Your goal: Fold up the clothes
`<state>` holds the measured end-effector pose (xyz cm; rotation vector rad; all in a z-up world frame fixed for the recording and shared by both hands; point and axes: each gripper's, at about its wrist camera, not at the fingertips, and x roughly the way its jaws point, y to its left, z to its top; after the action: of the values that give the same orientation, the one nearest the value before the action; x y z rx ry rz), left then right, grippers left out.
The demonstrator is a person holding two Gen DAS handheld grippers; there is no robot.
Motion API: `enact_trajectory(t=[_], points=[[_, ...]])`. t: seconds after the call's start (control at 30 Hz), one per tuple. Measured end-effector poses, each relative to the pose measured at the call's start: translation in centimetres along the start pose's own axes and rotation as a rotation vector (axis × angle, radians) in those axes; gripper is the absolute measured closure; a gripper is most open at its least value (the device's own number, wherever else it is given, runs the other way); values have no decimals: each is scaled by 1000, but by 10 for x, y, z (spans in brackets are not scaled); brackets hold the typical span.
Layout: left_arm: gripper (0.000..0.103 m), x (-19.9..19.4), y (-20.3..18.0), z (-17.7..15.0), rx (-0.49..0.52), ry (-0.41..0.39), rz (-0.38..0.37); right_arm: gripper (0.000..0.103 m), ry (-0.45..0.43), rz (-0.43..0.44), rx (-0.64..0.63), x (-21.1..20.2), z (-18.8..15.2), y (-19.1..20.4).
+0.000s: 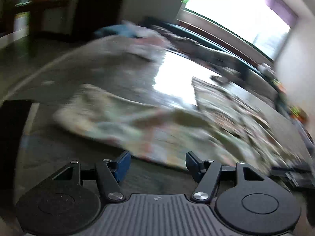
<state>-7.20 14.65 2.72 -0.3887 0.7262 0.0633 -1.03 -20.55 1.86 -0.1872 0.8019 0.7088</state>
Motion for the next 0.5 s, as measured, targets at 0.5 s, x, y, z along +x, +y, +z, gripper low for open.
enact_trajectory(t=[0.5], points=[[78, 29, 47, 42, -69, -89, 328, 56, -15, 6, -1, 0, -2, 3]])
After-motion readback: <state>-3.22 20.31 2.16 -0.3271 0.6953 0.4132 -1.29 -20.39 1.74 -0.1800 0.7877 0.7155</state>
